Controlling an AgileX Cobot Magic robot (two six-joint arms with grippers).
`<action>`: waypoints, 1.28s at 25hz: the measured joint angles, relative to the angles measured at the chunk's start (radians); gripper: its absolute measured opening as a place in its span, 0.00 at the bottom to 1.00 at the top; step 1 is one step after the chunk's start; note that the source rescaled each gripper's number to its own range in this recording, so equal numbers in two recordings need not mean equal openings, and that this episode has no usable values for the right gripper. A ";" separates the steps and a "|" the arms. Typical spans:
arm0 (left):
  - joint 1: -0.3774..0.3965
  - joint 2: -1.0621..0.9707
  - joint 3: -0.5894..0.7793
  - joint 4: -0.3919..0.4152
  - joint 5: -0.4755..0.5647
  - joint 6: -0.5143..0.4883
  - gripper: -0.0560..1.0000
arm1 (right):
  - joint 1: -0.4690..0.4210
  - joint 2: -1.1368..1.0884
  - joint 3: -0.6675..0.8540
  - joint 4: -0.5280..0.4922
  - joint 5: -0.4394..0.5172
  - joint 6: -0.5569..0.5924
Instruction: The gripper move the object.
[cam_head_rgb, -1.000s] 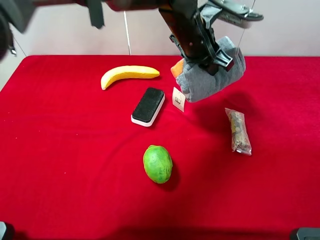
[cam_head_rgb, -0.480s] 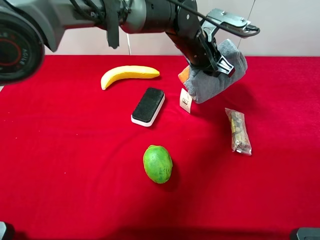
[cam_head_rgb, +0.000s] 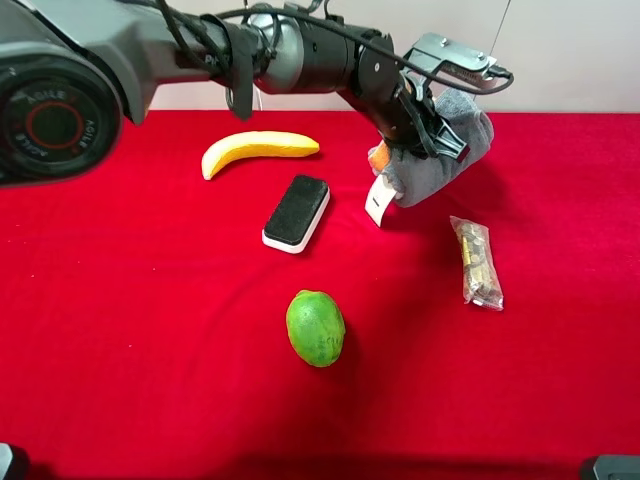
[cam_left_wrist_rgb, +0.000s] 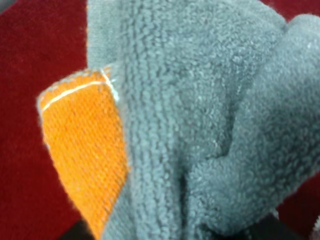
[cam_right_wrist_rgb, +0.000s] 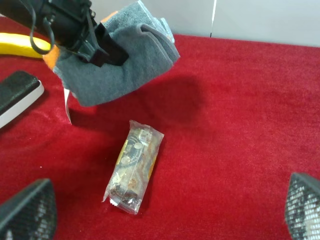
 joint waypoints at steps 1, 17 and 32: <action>0.000 0.007 0.000 -0.001 -0.010 0.000 0.05 | 0.000 0.000 0.000 0.000 0.000 0.000; 0.000 0.013 0.000 -0.001 -0.049 0.000 0.05 | 0.000 0.000 0.000 0.000 -0.001 0.000; 0.000 0.013 0.000 -0.001 -0.049 0.000 0.05 | 0.000 0.000 0.000 0.000 -0.001 0.000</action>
